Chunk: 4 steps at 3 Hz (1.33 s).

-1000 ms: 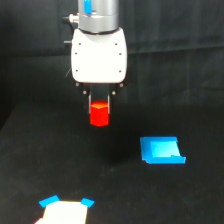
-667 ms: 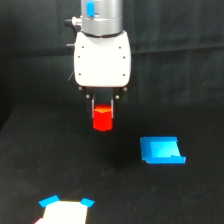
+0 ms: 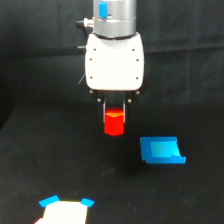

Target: Pick up the red object from the table

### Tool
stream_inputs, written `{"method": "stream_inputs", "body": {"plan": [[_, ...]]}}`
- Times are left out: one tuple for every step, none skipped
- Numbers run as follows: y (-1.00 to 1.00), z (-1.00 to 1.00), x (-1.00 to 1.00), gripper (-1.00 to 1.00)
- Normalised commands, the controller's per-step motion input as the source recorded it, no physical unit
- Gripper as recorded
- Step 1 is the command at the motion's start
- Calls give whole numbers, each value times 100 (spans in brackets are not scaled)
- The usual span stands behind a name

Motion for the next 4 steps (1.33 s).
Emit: {"method": "stream_inputs", "body": {"plan": [[-25,2,34,-100],[-27,-3,33,-100],[26,-16,-45,-100],[-6,6,-7,-100]]}}
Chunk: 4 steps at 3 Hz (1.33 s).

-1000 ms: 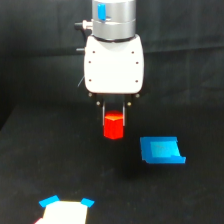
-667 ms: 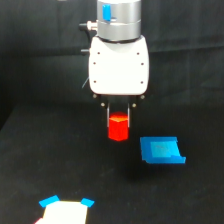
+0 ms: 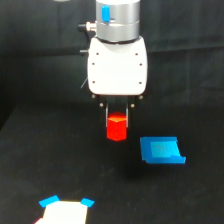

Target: Pick up the red object from the table

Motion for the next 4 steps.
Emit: {"method": "stream_inputs", "body": {"plan": [[-38,-22,-48,-100],[22,-25,-41,-76],[-11,9,2,-100],[-15,26,37,-100]]}}
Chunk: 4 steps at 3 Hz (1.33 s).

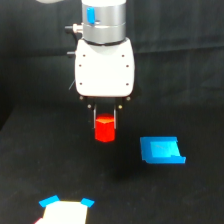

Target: Pick up the red object from the table

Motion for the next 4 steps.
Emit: {"method": "stream_inputs", "body": {"plan": [[9,6,18,-100],[12,4,-13,-100],[10,22,16,-100],[-25,-9,42,-100]]}}
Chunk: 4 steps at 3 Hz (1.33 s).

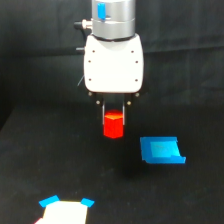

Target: Pick up the red object from the table

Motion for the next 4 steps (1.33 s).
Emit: {"method": "stream_inputs", "body": {"plan": [[-28,16,-61,-82],[-13,25,-56,-72],[24,-6,18,-100],[12,-30,2,-100]]}}
